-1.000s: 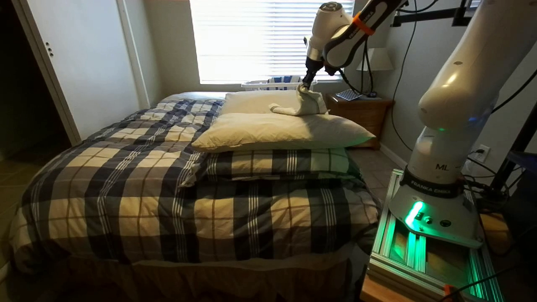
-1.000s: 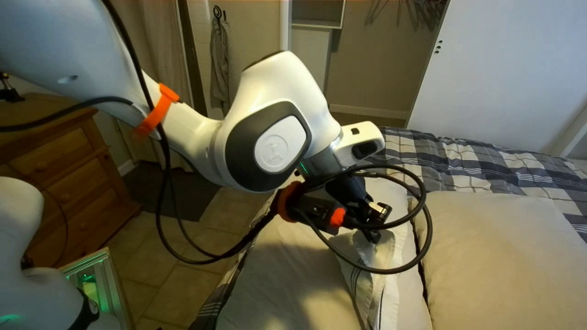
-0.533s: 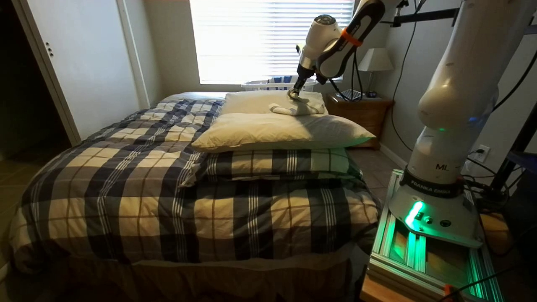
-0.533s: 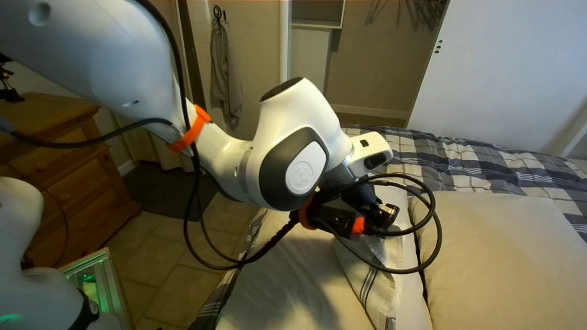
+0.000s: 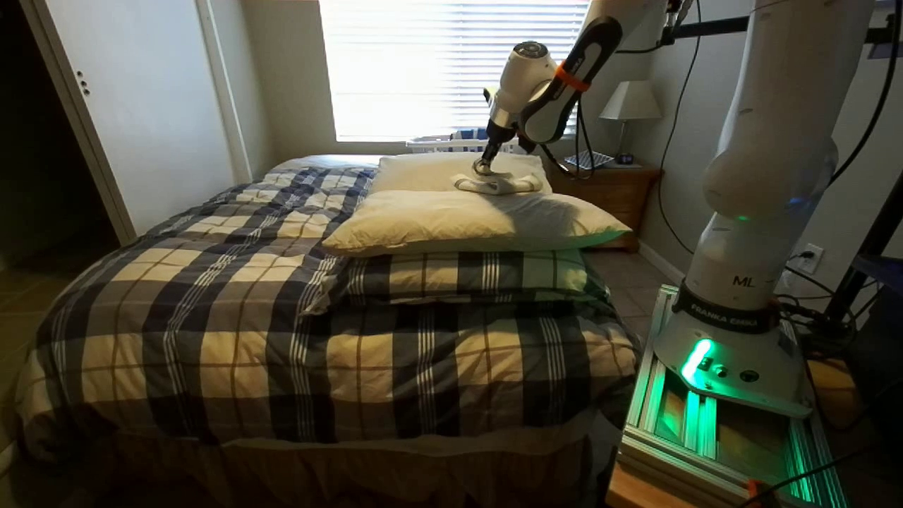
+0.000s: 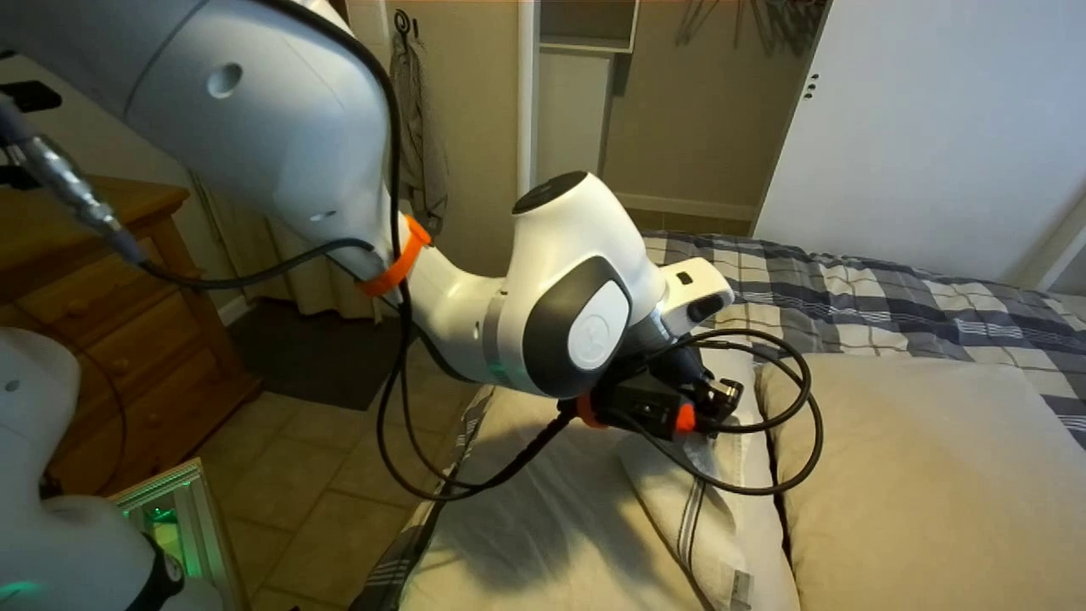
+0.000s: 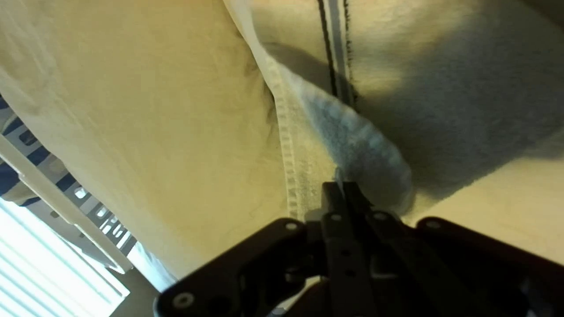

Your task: Fold the white tea towel in a triangular formation

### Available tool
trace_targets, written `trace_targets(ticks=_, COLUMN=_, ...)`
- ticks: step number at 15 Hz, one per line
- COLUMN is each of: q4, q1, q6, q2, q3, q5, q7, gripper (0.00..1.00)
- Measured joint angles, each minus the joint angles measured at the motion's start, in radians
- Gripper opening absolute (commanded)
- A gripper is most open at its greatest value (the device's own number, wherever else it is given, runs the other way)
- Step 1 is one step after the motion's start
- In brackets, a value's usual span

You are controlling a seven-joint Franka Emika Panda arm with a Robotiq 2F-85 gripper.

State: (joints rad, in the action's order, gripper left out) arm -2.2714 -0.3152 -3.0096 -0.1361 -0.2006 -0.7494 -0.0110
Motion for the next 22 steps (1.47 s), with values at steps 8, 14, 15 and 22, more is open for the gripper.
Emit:
trace_targets(ticks=8, q4=0.068, q1=0.004, q6=-0.048, q2=-0.082, q3=0.022, q5=0.007, q7=-0.018, gripper=0.58)
trace_targets(ticks=14, q4=0.098, q1=0.006, q6=-0.108, q2=-0.099, q3=0.027, q5=0.008, q7=-0.046, gripper=0.98)
trace_targets(ticks=15, q4=0.102, q1=0.006, q6=-0.115, q2=-0.099, q3=0.027, q5=0.008, q7=-0.048, gripper=1.0)
trace_targets(ticks=22, q4=0.098, q1=0.01, q6=-0.115, q2=-0.082, q3=0.042, q5=0.05, q7=-0.043, gripper=1.0)
